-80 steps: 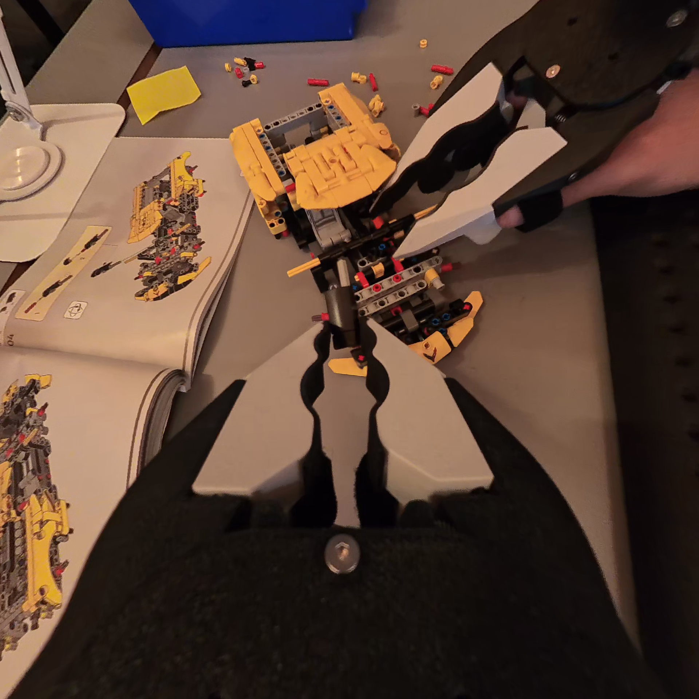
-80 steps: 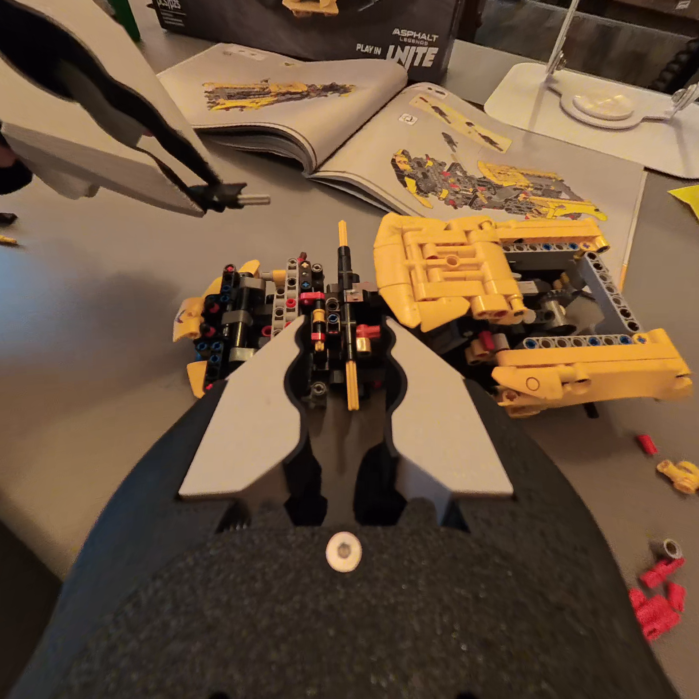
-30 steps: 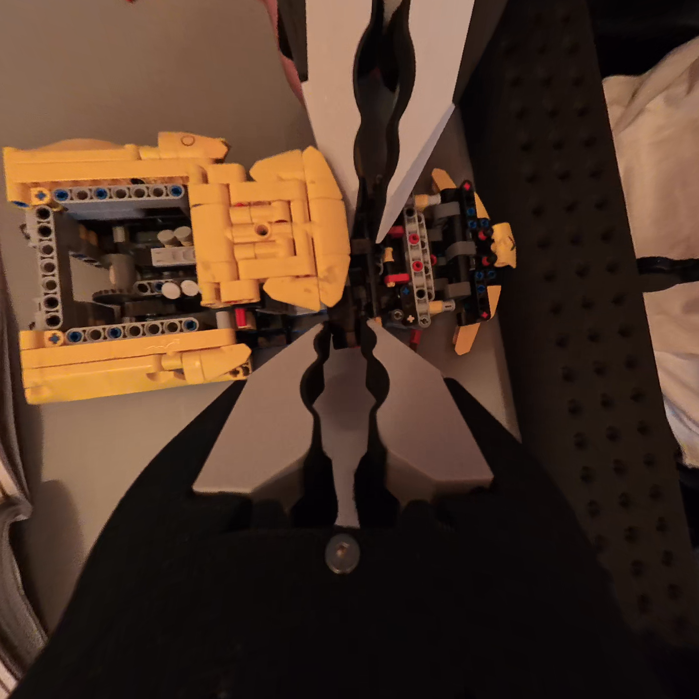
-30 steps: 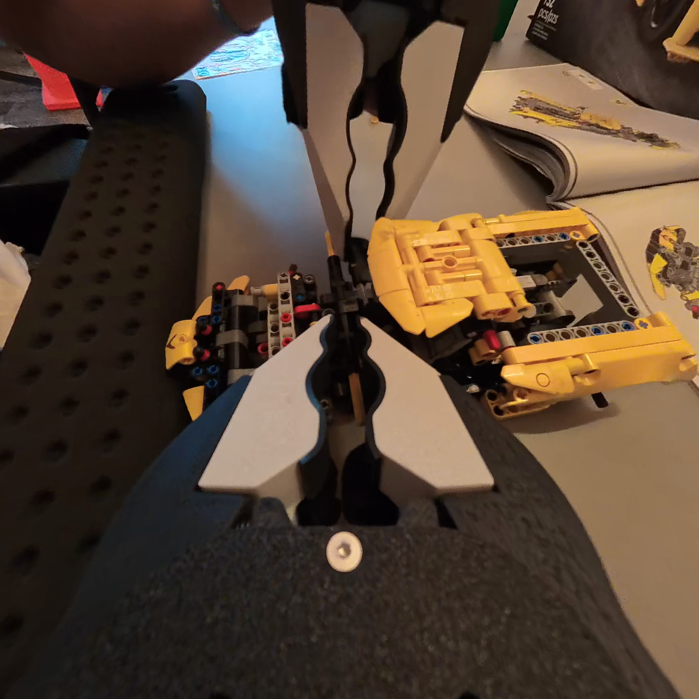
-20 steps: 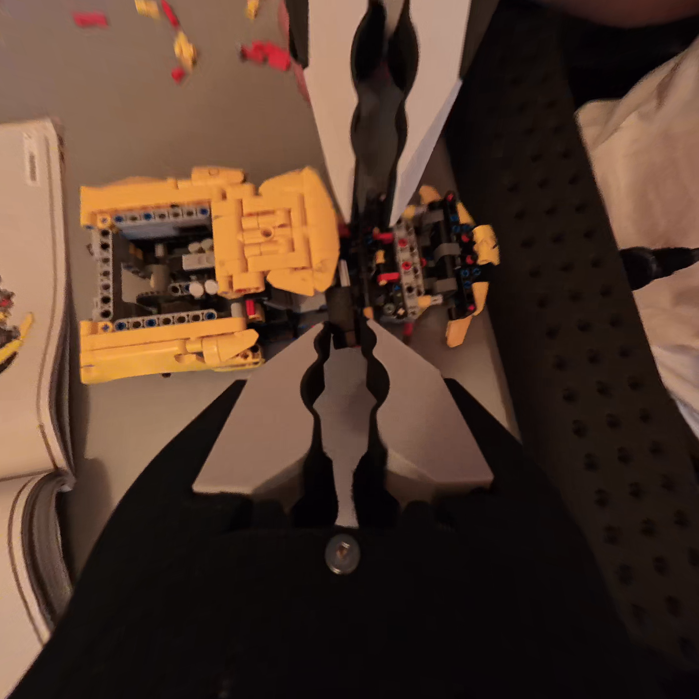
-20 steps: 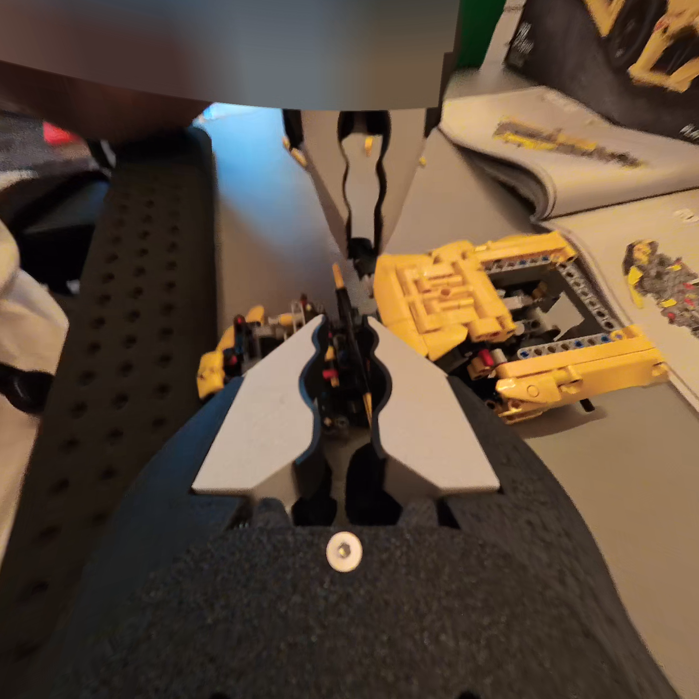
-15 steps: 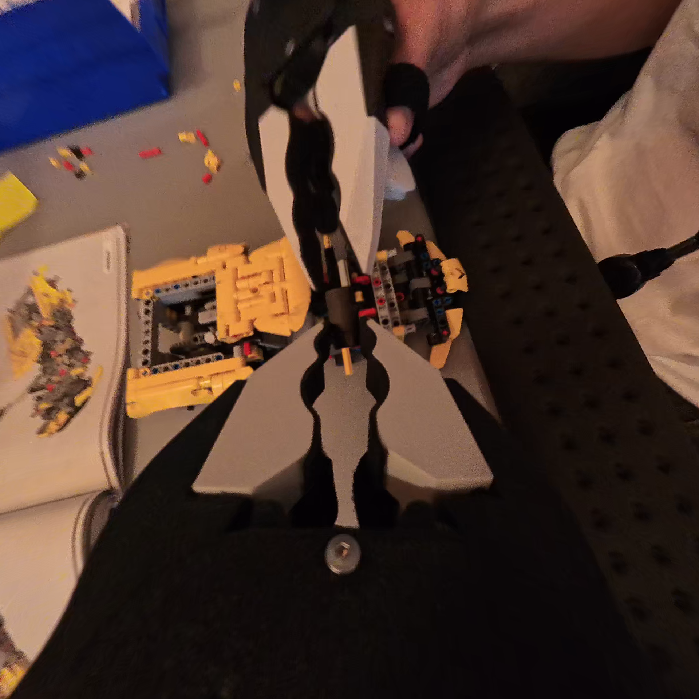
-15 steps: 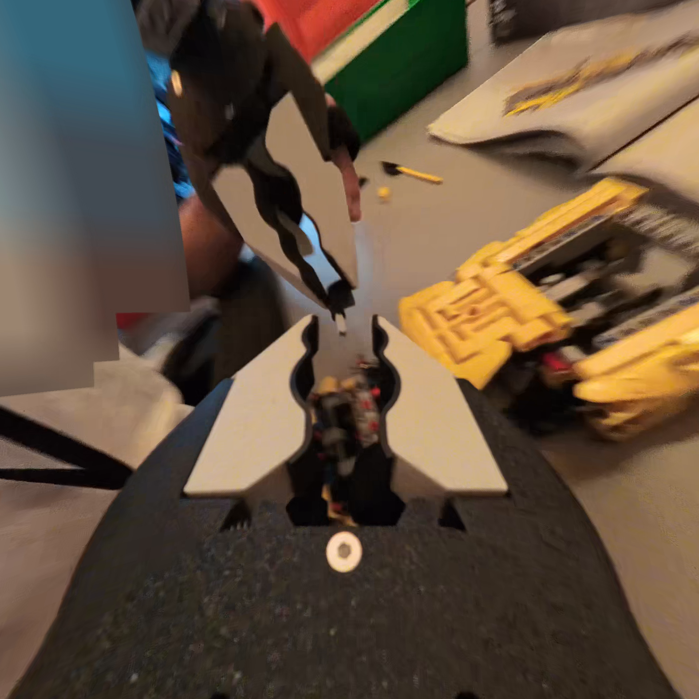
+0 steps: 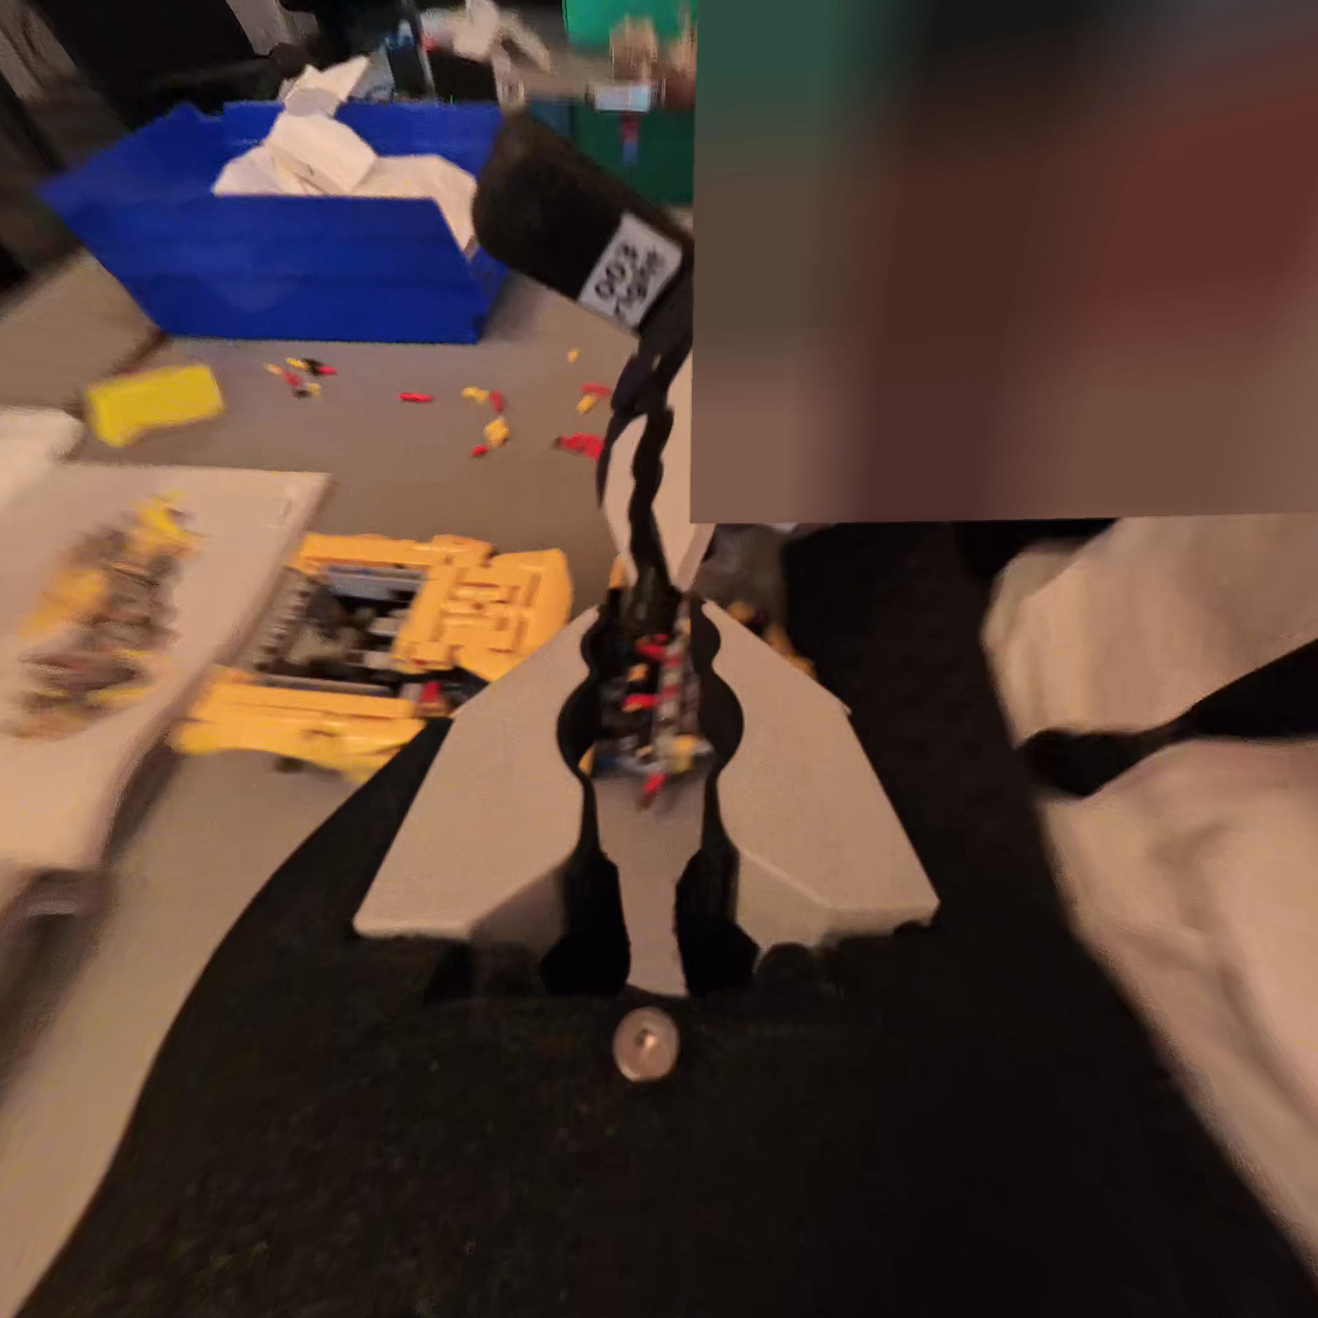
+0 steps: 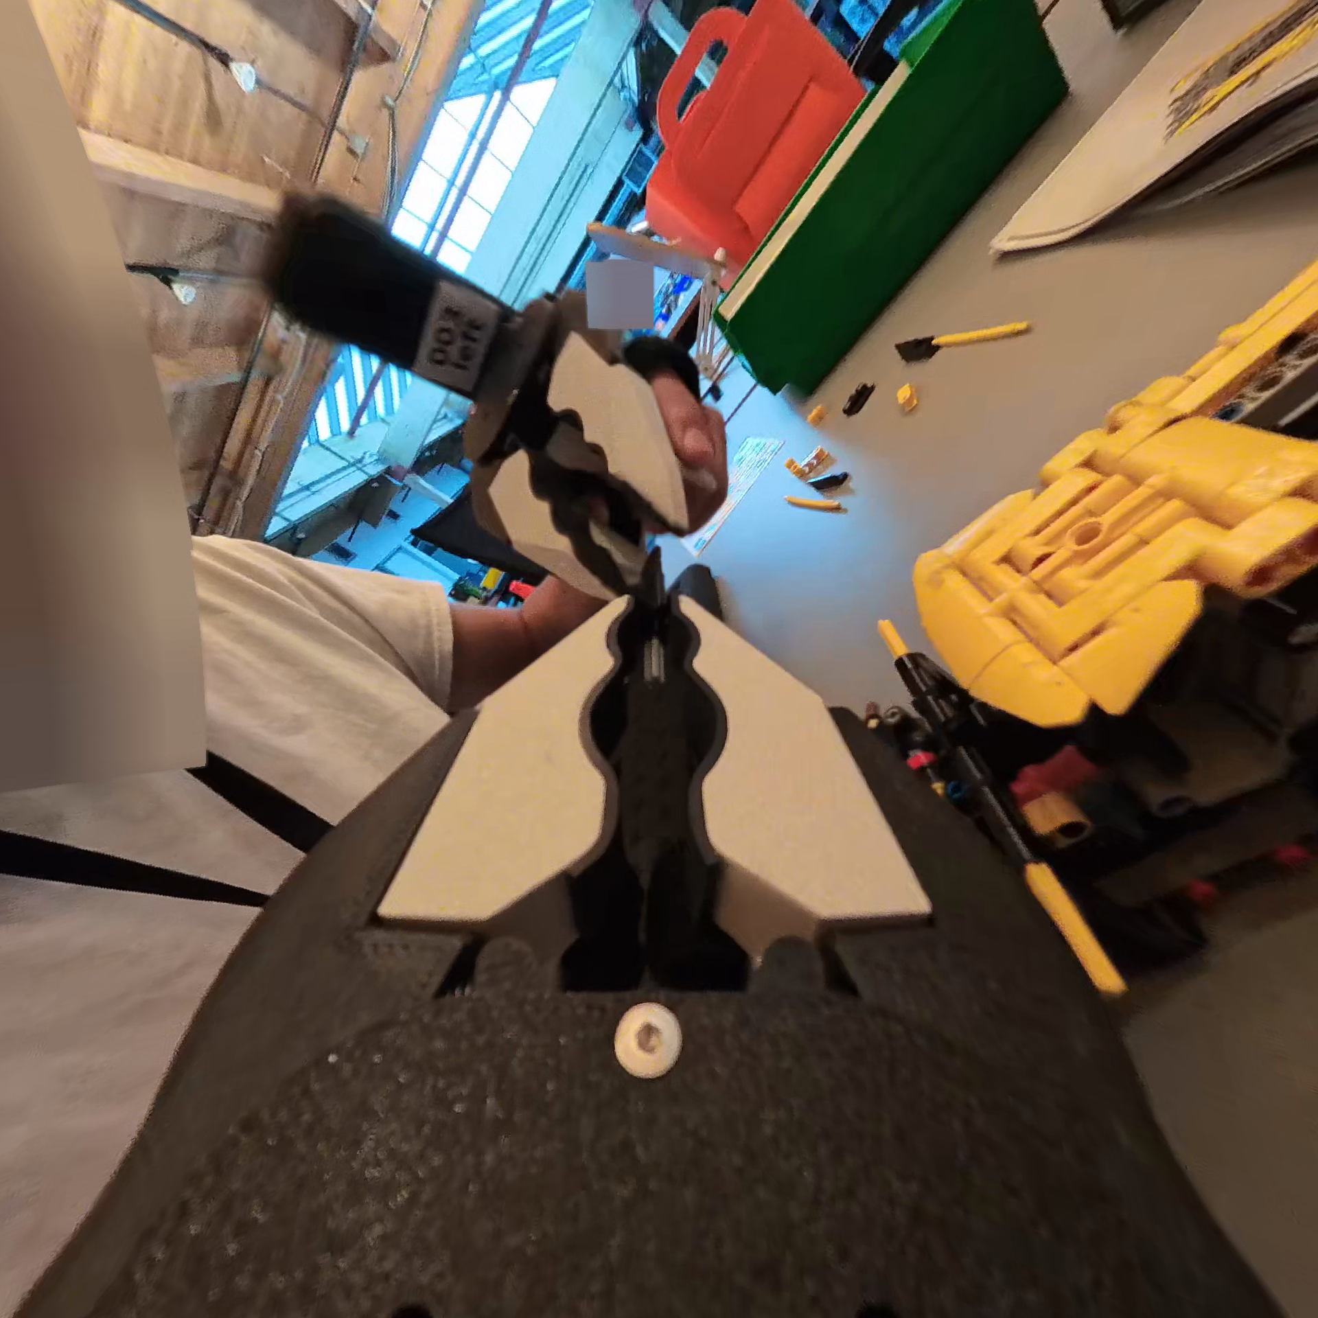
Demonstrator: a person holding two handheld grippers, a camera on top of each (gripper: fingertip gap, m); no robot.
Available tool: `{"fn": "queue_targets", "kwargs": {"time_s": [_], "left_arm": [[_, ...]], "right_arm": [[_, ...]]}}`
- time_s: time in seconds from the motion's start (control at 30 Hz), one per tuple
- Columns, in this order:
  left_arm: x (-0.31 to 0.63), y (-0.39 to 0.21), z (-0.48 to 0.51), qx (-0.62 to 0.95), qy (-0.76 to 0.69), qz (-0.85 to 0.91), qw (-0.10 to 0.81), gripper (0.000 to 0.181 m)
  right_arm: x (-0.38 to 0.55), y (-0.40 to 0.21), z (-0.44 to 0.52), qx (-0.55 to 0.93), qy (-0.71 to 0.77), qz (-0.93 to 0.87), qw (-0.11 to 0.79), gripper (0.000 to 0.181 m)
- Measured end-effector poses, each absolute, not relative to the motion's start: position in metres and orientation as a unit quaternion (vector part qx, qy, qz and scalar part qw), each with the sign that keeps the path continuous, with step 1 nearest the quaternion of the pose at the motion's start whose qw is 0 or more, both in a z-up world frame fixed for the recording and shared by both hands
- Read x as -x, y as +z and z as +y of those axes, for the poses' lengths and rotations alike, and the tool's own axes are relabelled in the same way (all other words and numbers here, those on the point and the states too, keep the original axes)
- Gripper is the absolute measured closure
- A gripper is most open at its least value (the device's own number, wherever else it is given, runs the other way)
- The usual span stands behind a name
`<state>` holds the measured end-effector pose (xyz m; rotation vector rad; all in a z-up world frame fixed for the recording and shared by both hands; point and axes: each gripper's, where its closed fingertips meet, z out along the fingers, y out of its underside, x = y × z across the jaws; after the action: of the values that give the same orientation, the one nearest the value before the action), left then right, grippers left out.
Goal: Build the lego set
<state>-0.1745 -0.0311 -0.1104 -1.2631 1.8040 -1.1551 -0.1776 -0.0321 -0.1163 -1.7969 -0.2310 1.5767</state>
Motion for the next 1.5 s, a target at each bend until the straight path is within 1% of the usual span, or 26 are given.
{"fn": "queue_targets", "kwargs": {"time_s": [0.07, 0.13, 0.27, 0.33, 0.47, 0.6, 0.63, 0.67, 0.7, 0.8, 0.83, 0.97, 1.03, 1.13, 1.2, 1.3, 1.33, 1.5], "left_arm": [[0.176, -0.103, -0.035, 0.524, -0.556, 0.589, 0.263, 0.157], [0.176, -0.106, -0.035, 0.555, -0.618, 0.512, 0.218, 0.157], [0.177, -0.112, -0.031, 0.583, -0.677, 0.416, 0.172, 0.161], [0.178, -0.112, -0.030, 0.583, -0.691, 0.397, 0.160, 0.169], [0.178, -0.114, -0.034, 0.581, -0.695, 0.399, 0.142, 0.174], [0.177, -0.121, -0.031, 0.602, -0.683, 0.394, 0.126, 0.175], [0.176, -0.122, -0.028, 0.610, -0.681, 0.387, 0.122, 0.175], [0.176, -0.123, -0.022, 0.618, -0.683, 0.371, 0.114, 0.175], [0.176, -0.124, -0.014, 0.630, -0.686, 0.349, 0.102, 0.175], [0.177, -0.139, 0.015, 0.676, -0.680, 0.278, 0.059, 0.174], [0.177, -0.147, 0.019, 0.687, -0.672, 0.272, 0.044, 0.174], [0.171, -0.158, 0.020, 0.690, -0.677, 0.256, -0.006, 0.174], [0.172, -0.158, 0.019, 0.686, -0.683, 0.249, -0.021, 0.174], [0.190, -0.151, 0.028, 0.682, -0.695, 0.227, -0.004, 0.175], [0.197, -0.162, 0.028, 0.698, -0.678, 0.232, -0.001, 0.175], [0.188, -0.173, 0.021, 0.699, -0.682, 0.212, -0.034, 0.175], [0.184, -0.175, 0.019, 0.697, -0.683, 0.212, -0.042, 0.175], [0.167, -0.180, 0.011, 0.698, -0.679, 0.222, -0.060, 0.175]], "right_arm": [[0.175, -0.115, -0.032, 0.689, 0.611, -0.093, 0.379, 0.175], [0.176, -0.115, -0.032, 0.686, 0.608, -0.094, 0.388, 0.175], [0.180, -0.115, -0.032, 0.683, 0.605, -0.104, 0.397, 0.175], [0.182, -0.114, -0.032, 0.683, 0.606, -0.109, 0.394, 0.175], [0.186, -0.118, -0.031, 0.692, 0.595, -0.124, 0.389, 0.175], [0.184, -0.125, -0.026, 0.706, 0.571, -0.128, 0.399, 0.174], [0.181, -0.126, -0.027, 0.711, 0.552, -0.145, 0.411, 0.169], [0.175, -0.126, -0.027, 0.719, 0.528, -0.159, 0.424, 0.156], [0.164, -0.130, -0.025, 0.736, 0.487, -0.172, 0.438, 0.152], [0.130, -0.154, -0.024, 0.786, 0.339, -0.238, 0.458, 0.161], [0.121, -0.161, -0.022, 0.794, 0.304, -0.247, 0.465, 0.160], [0.111, -0.187, -0.022, 0.807, 0.241, -0.293, 0.453, 0.158], [0.111, -0.195, -0.022, 0.803, 0.226, -0.308, 0.458, 0.158], [0.118, -0.194, -0.020, 0.793, 0.232, -0.319, 0.464, 0.158], [0.125, -0.191, -0.019, 0.781, 0.237, -0.333, 0.472, 0.159], [0.132, -0.195, -0.016, 0.778, 0.240, -0.357, 0.457, 0.158], [0.133, -0.197, -0.015, 0.777, 0.239, -0.367, 0.452, 0.161], [0.134, -0.197, -0.012, 0.774, 0.240, -0.383, 0.444, 0.165]]}}
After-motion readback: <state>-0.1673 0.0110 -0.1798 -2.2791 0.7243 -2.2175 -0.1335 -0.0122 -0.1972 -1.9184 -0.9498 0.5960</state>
